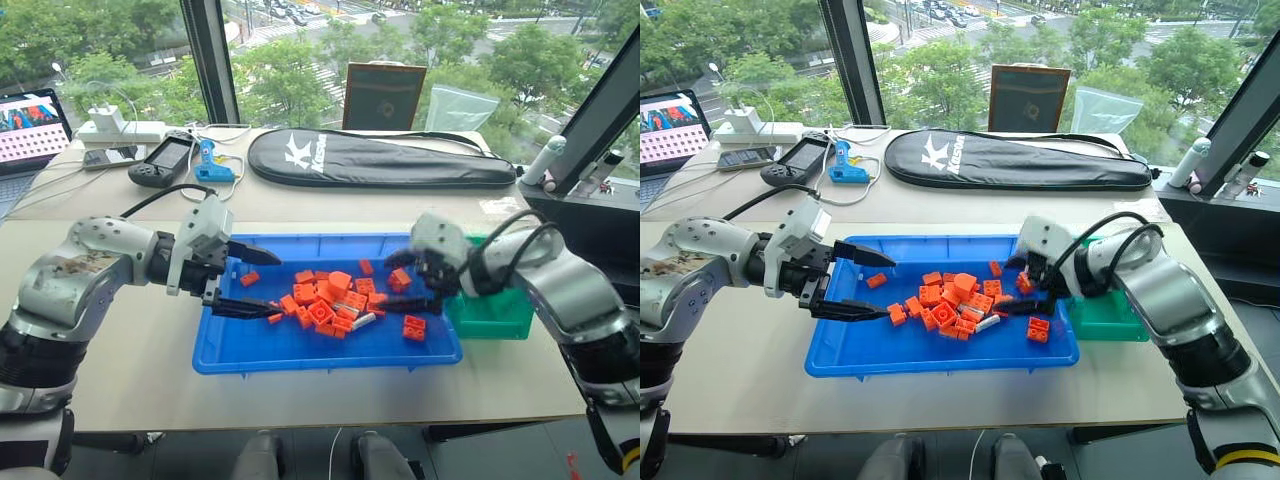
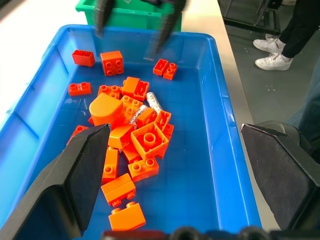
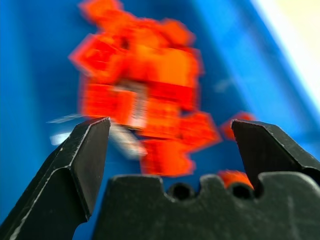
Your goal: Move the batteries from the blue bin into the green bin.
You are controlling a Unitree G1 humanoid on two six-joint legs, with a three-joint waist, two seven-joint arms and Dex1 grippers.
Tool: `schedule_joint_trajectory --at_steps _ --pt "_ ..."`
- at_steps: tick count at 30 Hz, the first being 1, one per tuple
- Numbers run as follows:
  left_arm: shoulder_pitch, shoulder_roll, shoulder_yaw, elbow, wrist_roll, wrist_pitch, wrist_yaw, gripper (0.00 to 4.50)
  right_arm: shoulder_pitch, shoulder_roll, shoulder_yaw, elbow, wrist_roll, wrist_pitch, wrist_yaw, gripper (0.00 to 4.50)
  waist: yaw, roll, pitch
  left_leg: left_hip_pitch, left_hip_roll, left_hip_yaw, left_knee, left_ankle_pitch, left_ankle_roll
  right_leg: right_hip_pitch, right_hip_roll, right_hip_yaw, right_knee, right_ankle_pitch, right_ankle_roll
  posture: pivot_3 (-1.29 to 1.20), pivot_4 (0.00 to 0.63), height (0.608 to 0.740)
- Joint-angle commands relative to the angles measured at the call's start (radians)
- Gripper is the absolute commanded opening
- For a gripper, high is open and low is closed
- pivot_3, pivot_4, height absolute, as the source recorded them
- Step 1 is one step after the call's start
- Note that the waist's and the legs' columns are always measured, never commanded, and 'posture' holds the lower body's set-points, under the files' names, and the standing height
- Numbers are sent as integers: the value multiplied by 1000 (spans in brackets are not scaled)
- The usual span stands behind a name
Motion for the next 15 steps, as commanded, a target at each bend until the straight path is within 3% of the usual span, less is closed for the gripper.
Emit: schedule_joint_trajectory --at_steps 1,7,10,13,15 --pt "-23 -11 6 -7 11 -40 0 4500 12 14 55 -1 -26 -30 14 4487 0 0 0 0 0 0 0 0 0 0 0 0 0 0 0 0 150 734" --pt "-23 -23 6 -12 23 -46 12 4500 -8 64 137 115 -118 -120 14 4487 0 0 0 1 0 0 0 0 0 0 0 0 0 0 0 0 150 734" --pt "-16 -18 9 -20 27 -42 20 4500 -7 83 160 168 -151 -155 21 3818 1 0 0 0 0 0 0 0 0 0 0 0 0 0 0 0 150 734" --pt "-11 -15 12 -25 29 -39 26 4500 -8 94 168 181 -169 -172 36 2845 0 0 0 1 0 0 0 0 0 0 0 0 0 0 0 0 150 734" --pt "-6 -13 12 -32 31 -38 30 4500 -11 97 179 187 -177 -171 48 2845 0 0 0 1 0 0 0 0 0 0 0 0 0 0 0 0 150 734"
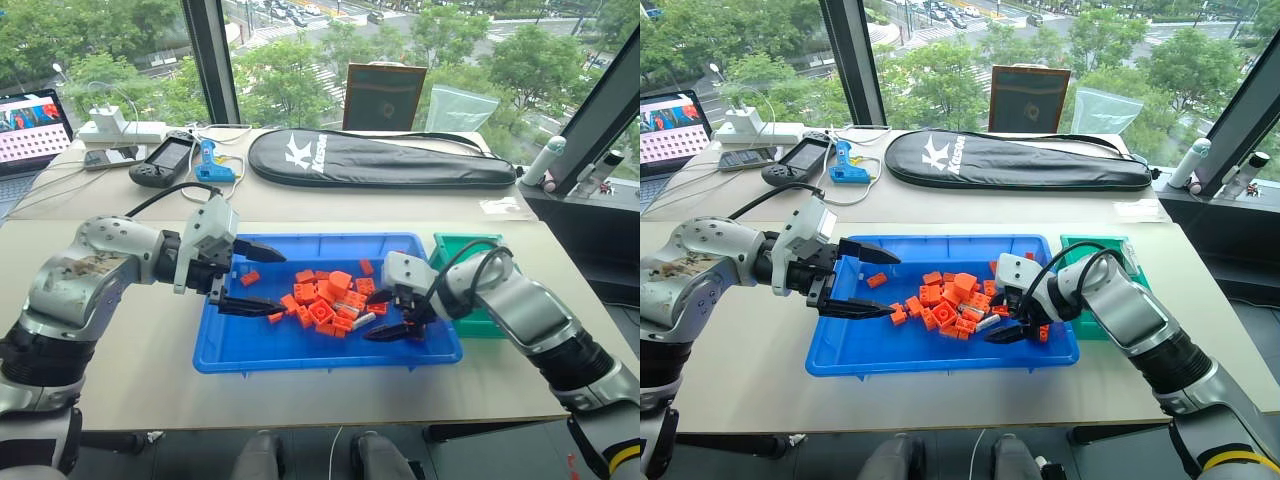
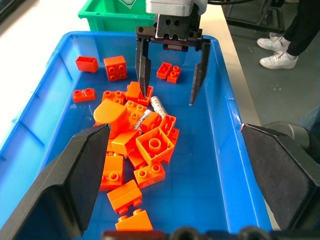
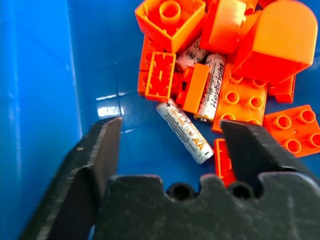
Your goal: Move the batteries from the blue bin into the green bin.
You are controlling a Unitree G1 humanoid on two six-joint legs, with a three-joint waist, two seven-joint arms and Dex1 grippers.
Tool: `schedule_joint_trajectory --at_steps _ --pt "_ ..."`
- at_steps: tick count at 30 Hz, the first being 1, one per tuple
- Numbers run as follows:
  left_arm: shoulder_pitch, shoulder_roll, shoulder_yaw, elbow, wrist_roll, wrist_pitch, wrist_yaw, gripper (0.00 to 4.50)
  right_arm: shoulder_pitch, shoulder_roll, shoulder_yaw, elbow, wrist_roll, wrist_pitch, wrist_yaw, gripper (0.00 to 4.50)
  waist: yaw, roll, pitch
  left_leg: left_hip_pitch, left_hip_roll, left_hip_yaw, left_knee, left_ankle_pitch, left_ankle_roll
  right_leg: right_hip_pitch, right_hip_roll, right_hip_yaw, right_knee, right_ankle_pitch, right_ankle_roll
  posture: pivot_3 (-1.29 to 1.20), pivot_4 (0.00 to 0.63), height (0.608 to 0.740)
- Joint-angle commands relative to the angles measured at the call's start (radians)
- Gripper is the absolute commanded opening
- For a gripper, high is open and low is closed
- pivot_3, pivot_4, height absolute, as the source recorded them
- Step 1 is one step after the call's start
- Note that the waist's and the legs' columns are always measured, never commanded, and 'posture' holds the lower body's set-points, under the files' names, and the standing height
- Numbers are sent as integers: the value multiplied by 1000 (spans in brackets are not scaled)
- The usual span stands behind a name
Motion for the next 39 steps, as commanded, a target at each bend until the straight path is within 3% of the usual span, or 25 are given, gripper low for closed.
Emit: schedule_joint_trajectory --at_steps 1,8,17,24,31,35,39 --pt "1 15 16 -37 -1 -1 8 4500 -18 -2 4 -6 -22 -21 27 2845 0 0 0 0 0 0 0 0 0 0 0 0 0 0 0 0 150 734" --pt "-17 7 17 -43 -5 5 17 4500 -46 44 75 78 -118 -54 21 2845 0 0 0 0 0 0 0 0 0 0 0 0 0 0 0 0 150 734" --pt "-22 7 17 -34 0 3 15 4500 -33 26 56 25 -110 -12 76 251 1 0 0 0 0 0 0 0 0 0 0 0 0 0 0 0 150 734" --pt "-45 -4 25 -48 -90 69 -33 4500 -100 -44 -186 -65 68 179 95 253 1 0 0 0 0 0 0 0 0 0 0 0 1 0 0 0 150 734" --pt "-109 -91 88 -14 -185 106 25 4500 -146 -280 -350 36 4 192 5 253 18 0 0 0 0 0 1 0 -1 1 -1 -1 -1 0 0 0 150 734" --pt "-141 -118 99 6 -199 119 59 4500 -50 -384 -424 69 2 271 -43 253 18 0 0 0 0 0 0 -1 0 0 -1 0 -1 0 0 0 150 734" --pt "-150 -123 82 29 -179 97 52 4500 42 -405 -431 101 -16 224 -78 253 10 0 0 0 0 1 0 -1 0 0 -1 0 -1 0 0 0 150 734"
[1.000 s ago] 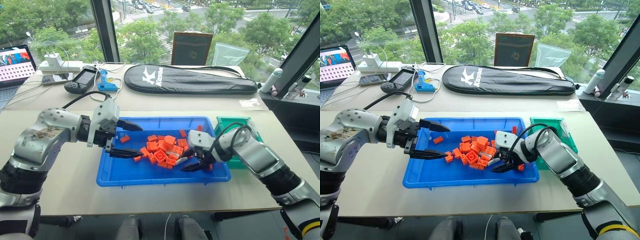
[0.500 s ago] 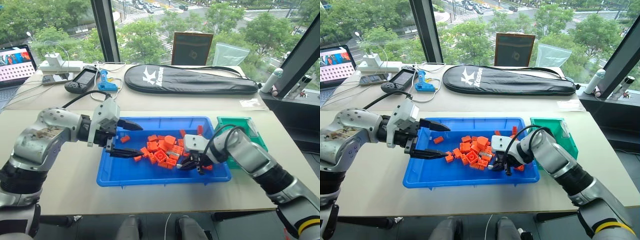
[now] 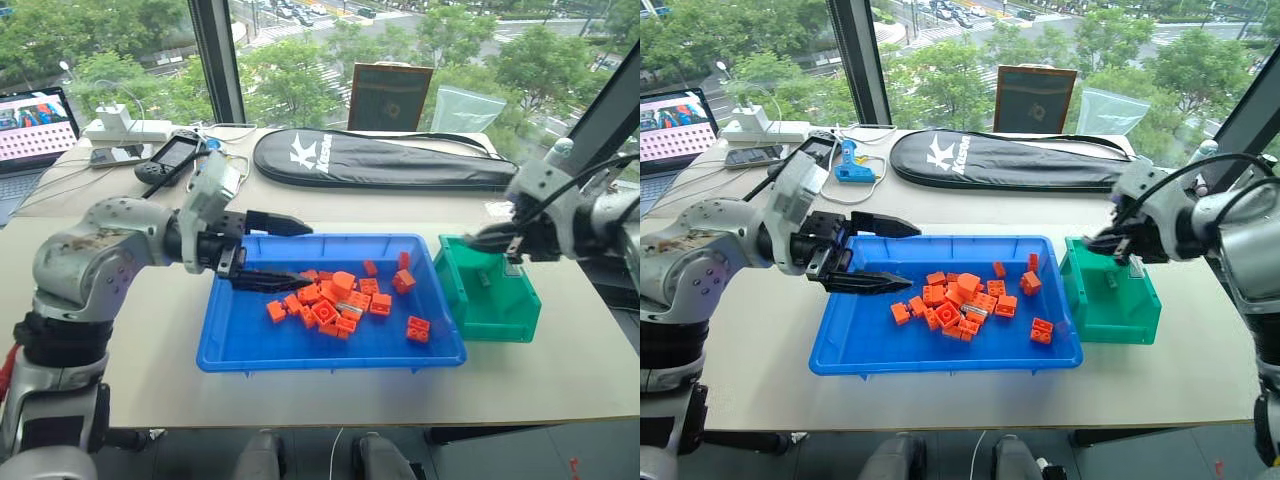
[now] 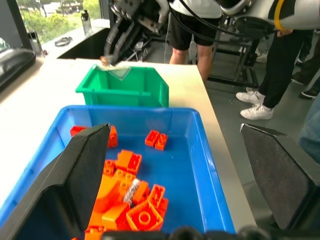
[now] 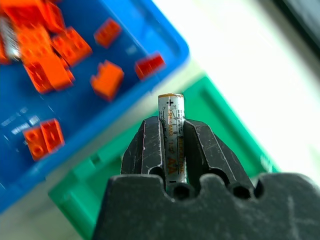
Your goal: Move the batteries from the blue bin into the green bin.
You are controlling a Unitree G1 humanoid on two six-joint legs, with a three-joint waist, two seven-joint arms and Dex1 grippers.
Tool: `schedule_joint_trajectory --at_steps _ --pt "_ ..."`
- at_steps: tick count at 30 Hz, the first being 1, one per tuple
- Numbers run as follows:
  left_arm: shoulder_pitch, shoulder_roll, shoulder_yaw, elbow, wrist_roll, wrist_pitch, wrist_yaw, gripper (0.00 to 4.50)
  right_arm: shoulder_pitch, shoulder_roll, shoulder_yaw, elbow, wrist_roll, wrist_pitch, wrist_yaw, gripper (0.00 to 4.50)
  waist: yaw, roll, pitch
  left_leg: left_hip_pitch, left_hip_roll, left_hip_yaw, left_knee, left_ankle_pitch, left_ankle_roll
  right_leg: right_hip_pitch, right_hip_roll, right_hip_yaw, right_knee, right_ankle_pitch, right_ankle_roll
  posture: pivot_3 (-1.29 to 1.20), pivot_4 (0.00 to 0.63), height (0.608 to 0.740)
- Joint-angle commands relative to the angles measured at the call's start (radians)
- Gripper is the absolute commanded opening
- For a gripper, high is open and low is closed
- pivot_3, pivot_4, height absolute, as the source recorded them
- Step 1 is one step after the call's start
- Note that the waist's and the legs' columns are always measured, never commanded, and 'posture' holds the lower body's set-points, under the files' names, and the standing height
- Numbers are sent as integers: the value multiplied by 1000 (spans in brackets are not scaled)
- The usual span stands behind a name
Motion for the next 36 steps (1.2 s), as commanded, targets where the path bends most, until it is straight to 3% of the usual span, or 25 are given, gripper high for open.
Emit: schedule_joint_trajectory --at_steps 1,2,4,7,9,13,23,31,36 --pt "-27 -3 1 10 9 -25 -5 4500 48 -17 -33 17 -20 -48 -43 253 -6 0 0 0 0 0 0 0 0 0 0 0 0 0 0 0 150 734" --pt "-30 -4 -2 15 13 -30 -6 4500 53 -5 -33 23 -18 -54 -52 253 -9 0 0 0 0 0 0 0 0 0 0 0 1 0 0 0 150 734" --pt "-34 -6 -7 22 22 -39 -7 4500 59 22 -27 42 -23 -76 -78 1254 -15 0 0 0 0 0 0 0 0 0 0 0 1 0 0 0 150 734" --pt "-35 -2 -12 28 43 -53 -7 4500 56 46 -27 56 -28 -96 -101 2106 -17 0 0 0 0 0 0 0 0 0 0 0 1 0 0 0 150 734" --pt "-33 3 -8 33 48 -55 -5 4500 32 51 -31 66 -33 -105 -114 3014 -16 0 0 0 0 0 0 0 0 0 0 0 1 0 0 0 150 734" --pt "-29 12 -2 39 55 -58 -5 4500 0 35 -33 58 -30 -111 -103 4339 -15 0 0 0 0 0 0 0 0 0 0 0 0 0 0 0 150 734" --pt "-8 59 28 46 67 -57 5 4500 -120 151 -62 -63 139 -75 -50 4426 -20 0 0 1 1 -1 -1 0 0 0 1 0 1 0 0 0 150 734" --pt "89 194 -4 75 195 -150 -61 4500 -145 397 124 -189 156 -86 -90 4426 -18 0 0 0 1 -1 -1 0 0 -1 1 0 1 0 0 0 150 734" --pt "129 214 16 75 212 -164 -61 4500 -139 517 247 -157 105 -124 -125 4426 -7 0 0 -1 0 0 0 0 0 -1 0 -1 1 0 0 0 150 734"
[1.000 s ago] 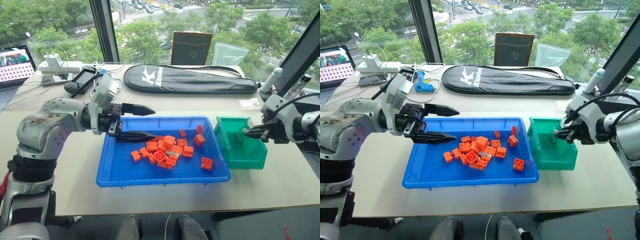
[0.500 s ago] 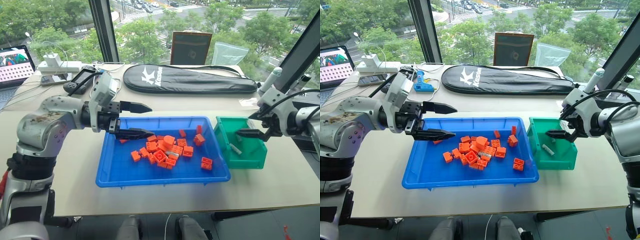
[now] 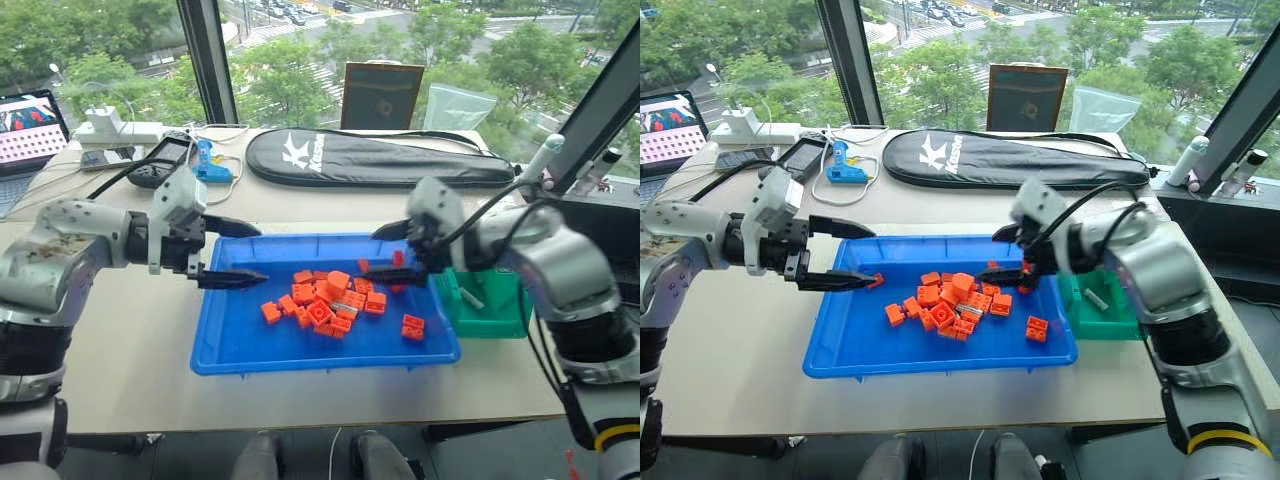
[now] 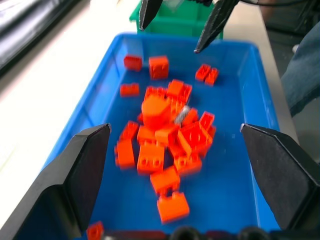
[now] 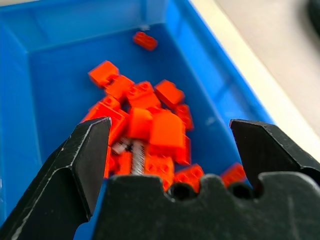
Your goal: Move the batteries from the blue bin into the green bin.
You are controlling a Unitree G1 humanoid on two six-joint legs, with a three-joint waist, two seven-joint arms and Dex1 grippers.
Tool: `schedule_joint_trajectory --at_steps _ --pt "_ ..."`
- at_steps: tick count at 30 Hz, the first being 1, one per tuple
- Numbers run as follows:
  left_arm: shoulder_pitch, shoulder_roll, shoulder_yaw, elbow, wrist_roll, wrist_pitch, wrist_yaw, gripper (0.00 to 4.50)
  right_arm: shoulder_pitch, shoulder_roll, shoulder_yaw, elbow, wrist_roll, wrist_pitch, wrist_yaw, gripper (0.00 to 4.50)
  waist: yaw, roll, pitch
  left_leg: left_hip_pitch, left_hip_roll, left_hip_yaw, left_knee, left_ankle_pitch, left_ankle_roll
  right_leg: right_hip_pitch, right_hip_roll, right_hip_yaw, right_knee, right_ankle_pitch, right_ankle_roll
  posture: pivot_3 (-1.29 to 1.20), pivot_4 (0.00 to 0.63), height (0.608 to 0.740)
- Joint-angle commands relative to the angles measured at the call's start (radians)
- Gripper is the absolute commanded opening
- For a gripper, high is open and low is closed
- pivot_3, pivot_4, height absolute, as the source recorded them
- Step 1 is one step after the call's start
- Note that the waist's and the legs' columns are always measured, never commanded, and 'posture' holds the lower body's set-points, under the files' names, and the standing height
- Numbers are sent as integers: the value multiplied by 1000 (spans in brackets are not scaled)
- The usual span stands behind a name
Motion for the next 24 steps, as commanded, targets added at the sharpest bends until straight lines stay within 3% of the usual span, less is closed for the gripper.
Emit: schedule_joint_trajectory --at_steps 1,10,15,18,24 --pt "2 13 30 -23 0 -20 -1 4500 -3 59 64 8 -38 -51 -27 4426 2 0 0 0 0 0 0 0 0 0 0 0 0 0 0 0 150 734" --pt "12 17 49 -53 -15 6 17 4500 -48 150 107 261 -160 -171 -81 4426 -2 0 0 0 0 0 0 0 0 0 0 0 1 0 0 0 150 734" --pt "-24 -22 65 -47 -27 13 72 4500 -48 164 119 307 -193 -189 -81 4426 -6 0 0 0 0 0 0 0 0 -1 1 0 1 0 0 0 150 734" --pt "-52 -37 65 -45 -33 13 88 4500 -29 184 125 325 -202 -187 -80 3730 -6 0 0 0 0 -1 0 0 0 0 1 0 1 0 0 0 150 734" --pt "-55 -31 33 -37 8 -20 79 4500 -32 153 100 280 -219 -182 -78 1679 -6 0 0 0 0 0 0 0 0 0 1 0 1 0 0 0 150 734"
